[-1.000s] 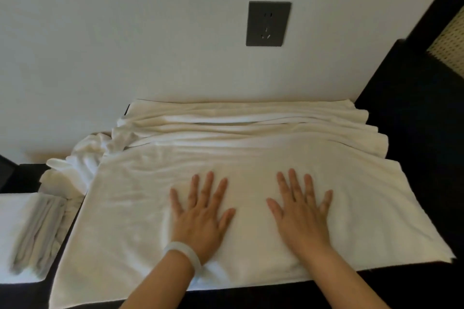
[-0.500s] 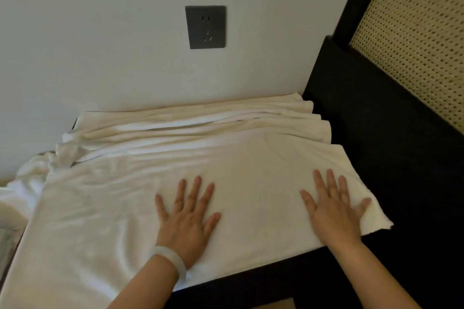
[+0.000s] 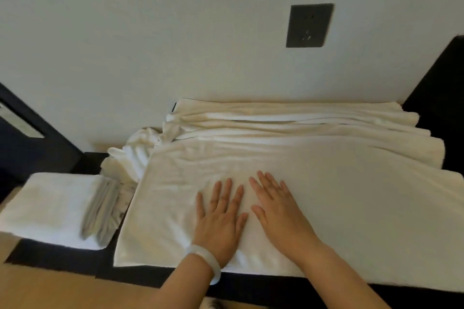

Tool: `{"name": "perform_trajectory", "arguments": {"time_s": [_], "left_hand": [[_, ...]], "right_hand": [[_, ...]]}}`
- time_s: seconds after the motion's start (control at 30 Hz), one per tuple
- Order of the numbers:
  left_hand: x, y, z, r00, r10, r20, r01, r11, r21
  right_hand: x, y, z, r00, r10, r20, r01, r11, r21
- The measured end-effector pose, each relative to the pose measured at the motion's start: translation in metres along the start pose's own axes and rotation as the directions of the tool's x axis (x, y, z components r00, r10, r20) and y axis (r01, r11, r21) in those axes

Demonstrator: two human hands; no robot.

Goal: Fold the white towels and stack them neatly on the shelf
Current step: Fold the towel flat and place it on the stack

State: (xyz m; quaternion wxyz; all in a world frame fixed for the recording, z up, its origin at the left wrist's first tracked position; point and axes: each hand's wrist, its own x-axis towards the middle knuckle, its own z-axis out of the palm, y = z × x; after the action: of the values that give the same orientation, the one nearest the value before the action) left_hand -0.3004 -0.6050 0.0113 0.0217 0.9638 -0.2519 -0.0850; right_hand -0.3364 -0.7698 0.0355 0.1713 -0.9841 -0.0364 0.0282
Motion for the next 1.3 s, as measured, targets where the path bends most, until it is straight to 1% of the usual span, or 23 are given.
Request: {"name": "perform_trajectory", "arguments": {"time_s": [0.1, 0.13, 0.2, 0.23, 0.33, 0.4, 0.43, 0.47, 0.5, 0.57, 0.67, 0.73, 0.77, 0.8, 0.87, 0.9, 0.97, 1.03, 1.1, 1.17, 1.23, 1.27, 1.3], "left_hand": [[-0.023, -0.059, 0.001, 0.985, -0.15, -0.081, 0.144, 0.986, -0.081], [-0.031, -0.078, 0.002, 0.979, -0.188, -0.079, 0.182, 0.98, -0.08], [-0.048, -0.11, -0.004, 0.973, -0.23, -0.007, 0.23, 0.972, -0.055], [-0.055, -0.123, -0.008, 0.965, -0.263, -0.009, 0.262, 0.963, -0.061], [-0.067, -0.147, -0.015, 0.953, -0.301, 0.01, 0.299, 0.939, -0.169], [-0.07, -0.156, -0.021, 0.918, -0.391, 0.064, 0.392, 0.874, -0.286], [-0.071, -0.159, -0.024, 0.886, -0.457, 0.078, 0.453, 0.815, -0.361], [-0.071, -0.163, -0.027, 0.846, -0.525, 0.095, 0.51, 0.744, -0.431], [-0.07, -0.168, -0.032, 0.813, -0.569, 0.122, 0.555, 0.696, -0.455], [-0.07, -0.18, -0.037, 0.793, -0.579, 0.191, 0.598, 0.677, -0.429], [-0.072, -0.199, -0.053, 0.825, -0.501, 0.263, 0.564, 0.69, -0.454], [-0.073, -0.208, -0.062, 0.858, -0.431, 0.282, 0.514, 0.691, -0.509], [-0.073, -0.211, -0.064, 0.863, -0.407, 0.298, 0.504, 0.667, -0.548], [-0.073, -0.213, -0.065, 0.861, -0.397, 0.319, 0.508, 0.619, -0.599], [-0.071, -0.215, -0.067, 0.836, -0.401, 0.376, 0.535, 0.437, -0.723], [-0.071, -0.215, -0.069, 0.823, -0.389, 0.415, 0.541, 0.312, -0.781], [-0.07, -0.213, -0.074, 0.821, -0.298, 0.486, 0.517, 0.03, -0.855], [-0.066, -0.211, -0.078, 0.848, -0.229, 0.478, 0.447, -0.173, -0.877], [-0.059, -0.21, -0.084, 0.874, -0.19, 0.447, 0.364, -0.353, -0.862], [-0.048, -0.209, -0.086, 0.889, -0.144, 0.435, 0.316, -0.497, -0.808], [-0.037, -0.205, -0.09, 0.894, -0.121, 0.431, 0.269, -0.622, -0.735], [-0.031, -0.204, -0.092, 0.894, -0.13, 0.429, 0.246, -0.659, -0.711], [-0.026, -0.202, -0.094, 0.897, -0.147, 0.417, 0.239, -0.634, -0.736]], "right_hand": [[0.039, -0.026, 0.009, 0.998, -0.06, -0.002, 0.06, 0.998, 0.017], [0.048, -0.035, 0.014, 0.997, -0.078, 0.018, 0.078, 0.997, 0.015], [0.058, -0.05, 0.029, 0.989, -0.13, 0.068, 0.134, 0.989, -0.056], [0.059, -0.056, 0.037, 0.986, -0.143, 0.086, 0.151, 0.984, -0.096], [0.06, -0.067, 0.053, 0.993, -0.086, 0.078, 0.098, 0.981, -0.169], [0.06, -0.075, 0.053, 0.999, -0.027, 0.041, 0.034, 0.983, -0.18], [0.062, -0.081, 0.055, 1.0, -0.025, 0.012, 0.027, 0.981, -0.191], [0.065, -0.089, 0.055, 0.999, -0.046, 0.013, 0.048, 0.98, -0.194], [0.069, -0.097, 0.058, 0.994, -0.1, 0.033, 0.104, 0.977, -0.184], [0.074, -0.115, 0.065, 0.974, -0.212, 0.084, 0.222, 0.966, -0.136], [0.081, -0.141, 0.07, 0.948, -0.281, 0.15, 0.287, 0.958, -0.023], [0.084, -0.154, 0.07, 0.944, -0.314, 0.099, 0.303, 0.947, 0.11], [0.085, -0.157, 0.072, 0.944, -0.321, 0.078, 0.305, 0.936, 0.174], [0.086, -0.16, 0.072, 0.946, -0.317, 0.061, 0.298, 0.931, 0.212], [0.09, -0.165, 0.068, 0.959, -0.273, 0.069, 0.25, 0.937, 0.243], [0.092, -0.166, 0.066, 0.965, -0.245, 0.093, 0.211, 0.938, 0.275], [0.095, -0.168, 0.06, 0.964, -0.216, 0.156, 0.151, 0.925, 0.348], [0.093, -0.175, 0.046, 0.944, -0.217, 0.249, 0.097, 0.903, 0.419], [0.084, -0.187, 0.026, 0.915, -0.233, 0.329, 0.018, 0.838, 0.545], [0.077, -0.193, 0.012, 0.901, -0.246, 0.356, -0.021, 0.797, 0.604], [0.078, -0.192, 0.005, 0.946, -0.18, 0.269, 0.01, 0.846, 0.533], [0.085, -0.188, 0.0, 0.973, -0.106, 0.206, -0.011, 0.867, 0.498], [0.093, -0.183, -0.006, 0.986, -0.018, 0.166, -0.07, 0.859, 0.507]]}}
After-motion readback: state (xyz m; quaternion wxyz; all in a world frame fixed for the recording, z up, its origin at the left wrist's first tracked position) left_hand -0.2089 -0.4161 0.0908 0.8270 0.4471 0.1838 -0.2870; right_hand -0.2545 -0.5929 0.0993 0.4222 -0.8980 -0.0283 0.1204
